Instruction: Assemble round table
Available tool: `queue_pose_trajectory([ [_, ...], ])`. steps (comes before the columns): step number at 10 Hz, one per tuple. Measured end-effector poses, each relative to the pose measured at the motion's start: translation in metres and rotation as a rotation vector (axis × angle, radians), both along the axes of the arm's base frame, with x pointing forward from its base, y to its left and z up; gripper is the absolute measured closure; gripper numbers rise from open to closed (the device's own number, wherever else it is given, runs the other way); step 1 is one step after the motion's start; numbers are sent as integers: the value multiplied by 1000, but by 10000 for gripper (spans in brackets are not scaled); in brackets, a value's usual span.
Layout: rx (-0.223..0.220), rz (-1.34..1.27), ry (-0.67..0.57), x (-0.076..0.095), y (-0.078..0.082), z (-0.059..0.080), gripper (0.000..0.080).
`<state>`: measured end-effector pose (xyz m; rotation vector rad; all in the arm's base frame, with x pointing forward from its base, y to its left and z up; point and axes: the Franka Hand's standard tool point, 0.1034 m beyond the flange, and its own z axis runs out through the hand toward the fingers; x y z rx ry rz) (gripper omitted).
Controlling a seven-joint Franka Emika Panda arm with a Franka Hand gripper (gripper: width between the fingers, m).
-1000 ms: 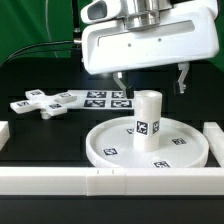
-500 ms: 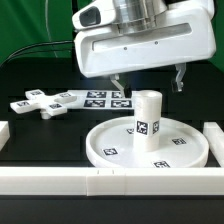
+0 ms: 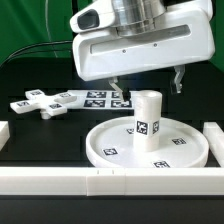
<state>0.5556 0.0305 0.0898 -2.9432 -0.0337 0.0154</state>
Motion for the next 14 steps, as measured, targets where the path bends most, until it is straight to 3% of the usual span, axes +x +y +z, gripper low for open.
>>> queue_pose_trajectory([
  [2, -58, 246, -35, 0, 6, 0, 150],
  [6, -53, 536, -81, 0, 0, -2, 150],
  [10, -93, 964, -118, 2, 9, -4, 150],
  [14, -85, 1209, -142, 3, 7, -10, 150],
])
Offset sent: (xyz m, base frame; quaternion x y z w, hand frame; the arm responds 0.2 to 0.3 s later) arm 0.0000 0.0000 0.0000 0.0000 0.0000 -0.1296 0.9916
